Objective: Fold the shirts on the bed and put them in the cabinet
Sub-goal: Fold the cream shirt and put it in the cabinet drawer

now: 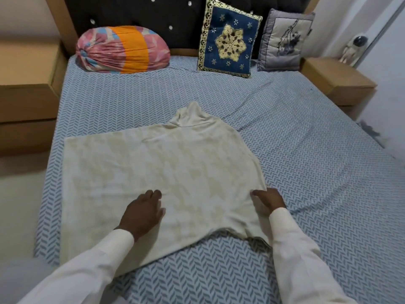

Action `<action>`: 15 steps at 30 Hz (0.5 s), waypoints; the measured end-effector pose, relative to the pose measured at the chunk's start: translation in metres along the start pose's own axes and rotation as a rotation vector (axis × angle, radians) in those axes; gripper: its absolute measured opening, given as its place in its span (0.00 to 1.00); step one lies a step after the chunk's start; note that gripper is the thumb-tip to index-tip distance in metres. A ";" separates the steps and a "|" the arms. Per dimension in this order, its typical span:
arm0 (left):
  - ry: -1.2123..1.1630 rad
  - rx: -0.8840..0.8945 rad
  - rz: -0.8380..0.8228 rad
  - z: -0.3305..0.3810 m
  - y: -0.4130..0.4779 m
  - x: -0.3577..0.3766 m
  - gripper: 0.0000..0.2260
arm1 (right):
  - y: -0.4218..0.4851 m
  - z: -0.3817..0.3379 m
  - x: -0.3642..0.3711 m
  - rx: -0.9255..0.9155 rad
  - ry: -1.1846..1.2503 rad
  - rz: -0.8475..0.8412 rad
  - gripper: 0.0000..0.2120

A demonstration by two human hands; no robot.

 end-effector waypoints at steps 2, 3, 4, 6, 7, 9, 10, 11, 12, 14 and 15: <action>-0.061 0.099 -0.103 -0.007 -0.033 0.001 0.16 | -0.012 0.006 -0.009 0.025 -0.047 0.046 0.34; -0.065 0.122 -0.159 -0.011 -0.052 -0.001 0.17 | -0.024 0.011 -0.011 0.023 -0.093 0.137 0.28; -0.058 0.142 -0.213 -0.016 -0.063 -0.003 0.19 | -0.034 0.010 -0.011 -0.008 -0.152 0.247 0.25; 0.007 0.165 -0.324 -0.020 -0.086 -0.008 0.25 | -0.061 0.008 -0.003 -0.238 -0.223 0.392 0.23; 0.060 0.166 -0.363 -0.021 -0.093 -0.011 0.26 | -0.071 0.007 0.005 -0.429 -0.217 0.379 0.23; 0.173 0.140 -0.428 -0.023 -0.109 -0.012 0.27 | -0.093 0.009 0.029 -0.752 -0.227 0.110 0.18; 0.218 0.118 -0.442 -0.022 -0.114 -0.010 0.28 | -0.102 0.013 0.040 -0.839 -0.299 -0.048 0.16; 0.260 0.083 -0.452 -0.025 -0.129 -0.009 0.29 | -0.119 0.017 0.053 -0.908 -0.407 -0.164 0.15; 0.299 0.053 -0.452 -0.024 -0.133 -0.006 0.30 | -0.126 0.020 0.059 -0.951 -0.526 -0.213 0.15; 0.372 -0.020 -0.406 -0.028 -0.152 -0.006 0.31 | -0.136 0.028 0.071 -1.017 -0.702 -0.173 0.18; 0.406 -0.057 -0.381 -0.032 -0.159 -0.007 0.31 | -0.138 0.031 0.074 -1.036 -0.745 -0.110 0.17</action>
Point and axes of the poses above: each hand's wrist, its own y-axis towards the middle knuckle, its own x-axis out of the palm, z = x × y, the point moved 1 cm from there along y, towards the middle knuckle, and after that the axes turned 4 degrees about y, right-handed, at the moved point
